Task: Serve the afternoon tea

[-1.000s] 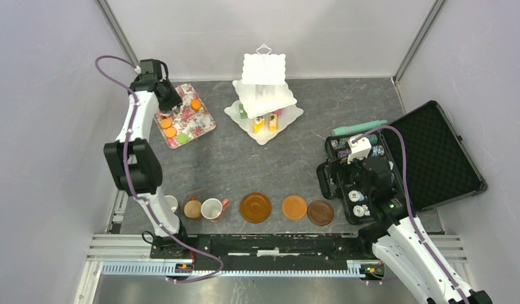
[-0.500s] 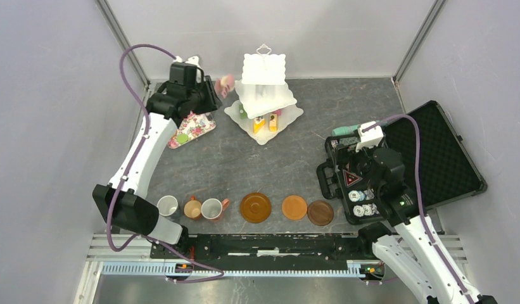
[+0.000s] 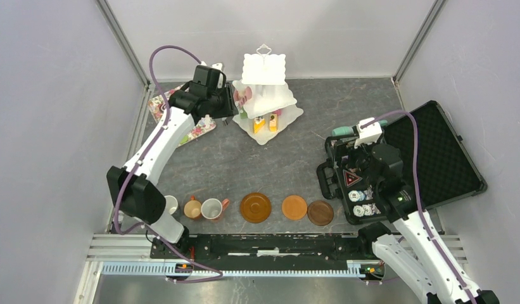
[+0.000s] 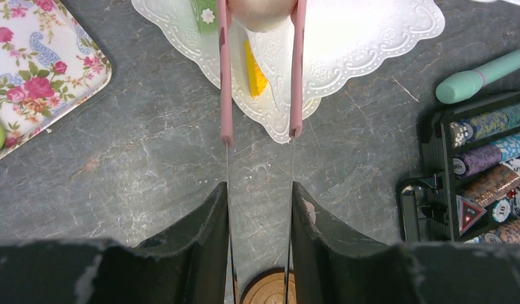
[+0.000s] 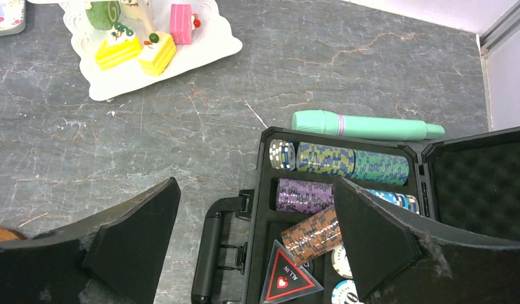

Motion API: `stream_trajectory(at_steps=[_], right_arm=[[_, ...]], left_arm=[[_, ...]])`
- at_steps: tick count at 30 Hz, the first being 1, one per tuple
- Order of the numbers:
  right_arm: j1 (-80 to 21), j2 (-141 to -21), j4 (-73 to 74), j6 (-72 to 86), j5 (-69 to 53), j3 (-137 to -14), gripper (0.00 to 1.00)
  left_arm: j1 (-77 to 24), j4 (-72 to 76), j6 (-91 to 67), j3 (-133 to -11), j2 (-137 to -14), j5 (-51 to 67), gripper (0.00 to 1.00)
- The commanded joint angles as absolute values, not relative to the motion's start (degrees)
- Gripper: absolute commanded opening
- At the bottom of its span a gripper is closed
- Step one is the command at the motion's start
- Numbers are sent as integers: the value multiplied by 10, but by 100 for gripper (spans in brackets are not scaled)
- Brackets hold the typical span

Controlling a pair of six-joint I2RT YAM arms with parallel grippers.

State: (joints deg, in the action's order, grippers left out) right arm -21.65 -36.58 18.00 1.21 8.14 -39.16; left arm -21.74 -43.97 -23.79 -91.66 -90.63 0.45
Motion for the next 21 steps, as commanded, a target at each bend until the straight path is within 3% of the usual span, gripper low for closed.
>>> stream_trajectory(at_steps=[1,11,16,21], right_arm=[[-217,-355,156,9,94,-384,98],[-217,-356,151,8,96,-368,98],[-217,-355,147,8,94,-358,98],[-217,-353,143,9,90,-345,98]], left_arm=[[-220,-391,-240,-960,-931,3,33],[-221,-379,-226,-1019,-992,-25,38],[-221,-391,-218,-1042,-1018,-16,51],[-220,-401,-204,-1048,-1016,-29,56]])
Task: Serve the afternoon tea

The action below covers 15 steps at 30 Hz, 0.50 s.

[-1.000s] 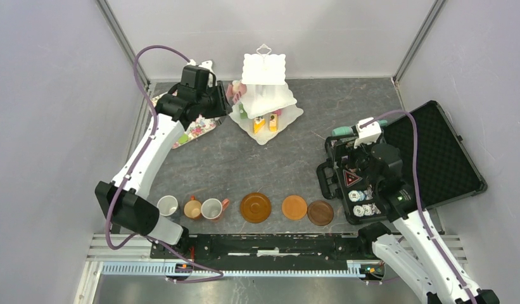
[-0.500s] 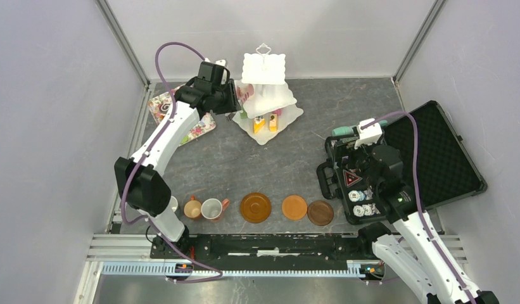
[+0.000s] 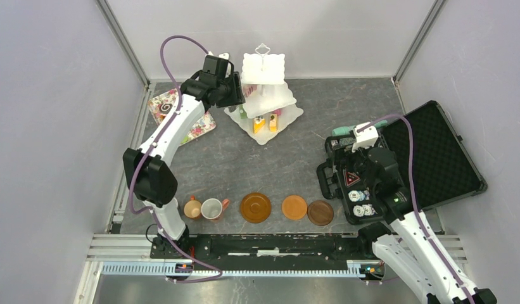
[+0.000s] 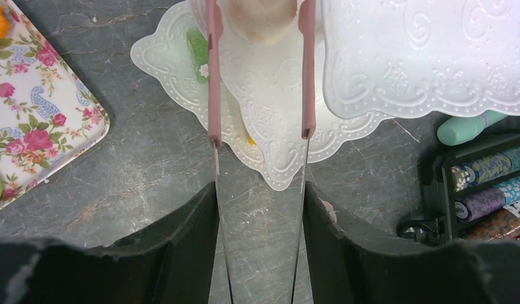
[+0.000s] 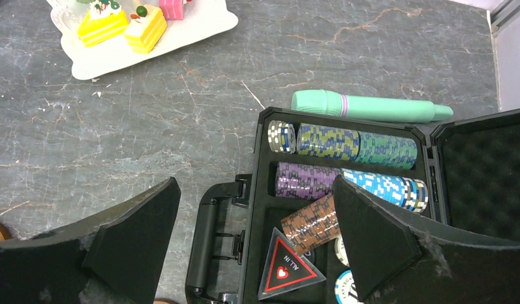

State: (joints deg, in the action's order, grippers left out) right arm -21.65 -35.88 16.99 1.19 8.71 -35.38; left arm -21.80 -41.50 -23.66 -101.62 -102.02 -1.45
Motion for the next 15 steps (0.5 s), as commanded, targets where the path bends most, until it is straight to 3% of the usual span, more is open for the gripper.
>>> stream_trajectory(at_steps=[1,15], right_arm=[[-217,-353,143,10,89,-342,98],[-217,-334,132,15,81,-306,98]], left_arm=[[-220,-406,-201,-1050,-1015,-31,56],[-220,-454,-162,-985,-903,-61,53]])
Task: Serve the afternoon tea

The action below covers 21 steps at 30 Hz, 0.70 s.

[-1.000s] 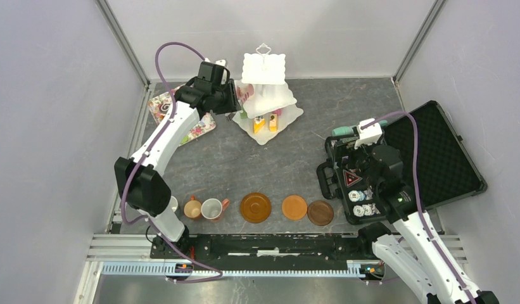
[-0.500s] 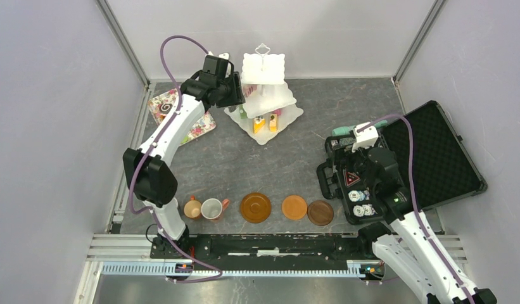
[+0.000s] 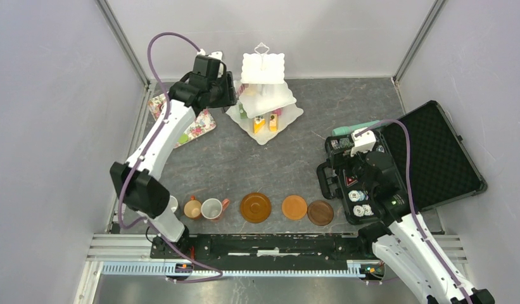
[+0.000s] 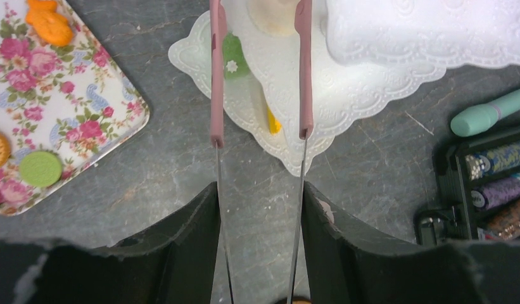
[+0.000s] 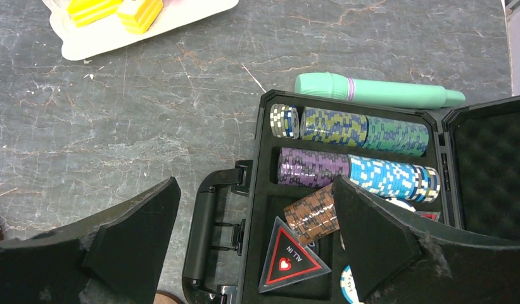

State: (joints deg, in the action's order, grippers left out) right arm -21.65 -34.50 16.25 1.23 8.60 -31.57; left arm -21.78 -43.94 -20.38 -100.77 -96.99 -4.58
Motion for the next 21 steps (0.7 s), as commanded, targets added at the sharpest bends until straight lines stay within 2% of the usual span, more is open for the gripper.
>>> stream_trajectory(at_steps=[1,9,15,21], right_arm=[[-217,-333,132,16,81,-302,98],[-218,-322,120,21,76,-282,98],[-218,-325,117,21,70,-281,98],[-218,-319,117,21,72,-278,98]], left_arm=[[-220,-458,-160,-973,-889,-61,54],[-177,-500,-149,-906,-825,-119,54],[-35,-497,-184,-878,-832,-95,53],[62,-447,-214,-859,-864,-90,54]])
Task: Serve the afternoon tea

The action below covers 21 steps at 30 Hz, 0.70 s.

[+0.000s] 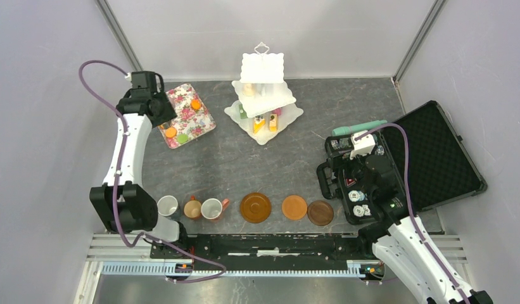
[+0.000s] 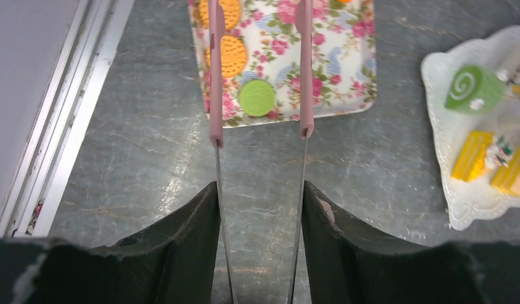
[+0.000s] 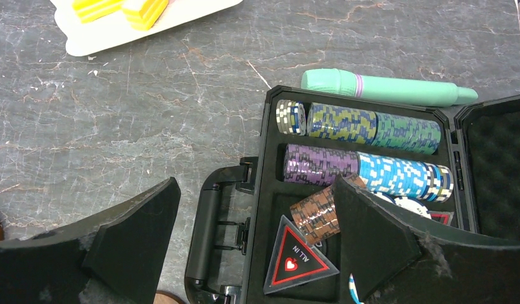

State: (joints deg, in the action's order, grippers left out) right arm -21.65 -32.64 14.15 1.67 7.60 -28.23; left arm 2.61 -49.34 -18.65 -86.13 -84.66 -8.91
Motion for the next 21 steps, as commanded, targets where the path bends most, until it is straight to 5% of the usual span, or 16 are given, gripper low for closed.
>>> stream_trajectory(at_steps=[1,21], right_arm=[[-218,-318,117,21,73,-278,98],[-221,-326,117,20,77,-276,98]], left_arm=[[74,-445,-218,-862,-875,-91,54],[108,-407,-177,-961,-1025,-51,59]])
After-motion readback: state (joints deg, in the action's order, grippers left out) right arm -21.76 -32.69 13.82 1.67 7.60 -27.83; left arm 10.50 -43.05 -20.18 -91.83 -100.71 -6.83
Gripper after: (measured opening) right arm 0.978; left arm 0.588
